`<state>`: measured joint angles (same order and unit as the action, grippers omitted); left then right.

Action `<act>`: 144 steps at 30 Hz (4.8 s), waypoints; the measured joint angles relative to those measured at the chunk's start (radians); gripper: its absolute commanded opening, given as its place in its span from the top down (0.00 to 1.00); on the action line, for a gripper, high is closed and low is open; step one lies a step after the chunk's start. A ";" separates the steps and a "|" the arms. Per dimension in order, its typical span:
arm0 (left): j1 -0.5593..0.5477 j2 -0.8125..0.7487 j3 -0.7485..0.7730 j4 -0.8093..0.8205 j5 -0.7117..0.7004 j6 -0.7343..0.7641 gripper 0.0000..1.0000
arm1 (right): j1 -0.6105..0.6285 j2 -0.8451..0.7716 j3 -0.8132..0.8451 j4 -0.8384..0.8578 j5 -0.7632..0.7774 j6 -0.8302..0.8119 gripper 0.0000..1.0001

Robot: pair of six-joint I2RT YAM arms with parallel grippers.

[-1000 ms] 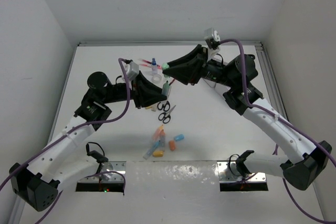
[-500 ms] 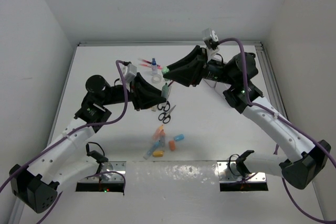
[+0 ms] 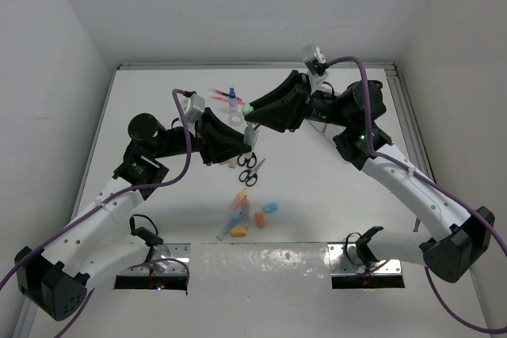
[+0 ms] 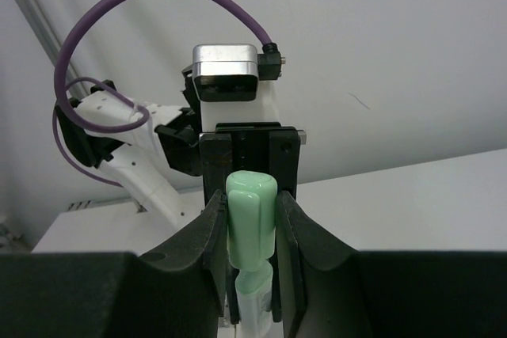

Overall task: Sort the stationery into containers
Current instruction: Close the pen cap on the pen.

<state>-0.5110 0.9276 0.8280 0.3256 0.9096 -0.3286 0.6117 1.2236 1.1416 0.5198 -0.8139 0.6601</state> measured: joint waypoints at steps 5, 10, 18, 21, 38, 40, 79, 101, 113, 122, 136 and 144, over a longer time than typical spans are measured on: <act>0.000 0.000 0.000 0.009 -0.001 -0.006 1.00 | 0.000 0.002 -0.001 0.023 -0.020 0.018 1.00; 0.001 0.000 -0.005 0.042 -0.006 -0.028 1.00 | 0.000 0.003 -0.013 0.049 -0.031 0.041 1.00; 0.000 0.000 -0.006 0.060 -0.004 -0.036 1.00 | -0.001 0.005 -0.036 0.083 -0.030 0.053 1.00; 0.000 0.000 -0.006 0.064 -0.002 -0.036 1.00 | -0.001 0.012 -0.036 0.090 -0.034 0.060 1.00; 0.006 0.000 -0.007 0.118 0.034 -0.047 1.00 | -0.020 0.023 -0.052 0.213 -0.111 0.130 0.79; 0.006 0.000 -0.007 0.124 0.035 -0.047 1.00 | -0.020 0.028 -0.052 0.232 -0.117 0.142 0.77; 0.009 -0.021 0.008 -0.152 -0.143 0.229 1.00 | -0.009 -0.020 -0.056 -0.264 0.033 -0.110 0.29; 0.009 -0.027 0.008 -0.182 -0.272 0.291 1.00 | 0.113 -0.027 -0.056 -0.354 0.407 -0.141 0.38; 0.008 -0.027 0.008 -0.189 -0.291 0.301 1.00 | 0.119 -0.027 -0.056 -0.394 0.446 -0.164 0.43; 0.007 -0.027 0.008 -0.196 -0.316 0.336 1.00 | 0.161 -0.031 -0.056 -0.424 0.509 -0.186 0.53; 0.003 -0.032 0.008 -0.208 -0.332 0.378 1.00 | 0.185 -0.017 -0.056 -0.415 0.545 -0.193 0.63; 0.005 -0.034 0.006 -0.222 -0.347 0.396 1.00 | 0.184 -0.002 -0.050 -0.416 0.546 -0.196 0.74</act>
<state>-0.5064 0.8932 0.8337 0.1032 0.5625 0.0677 0.7959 1.2213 1.0920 0.1036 -0.2676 0.4637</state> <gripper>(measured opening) 0.226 0.304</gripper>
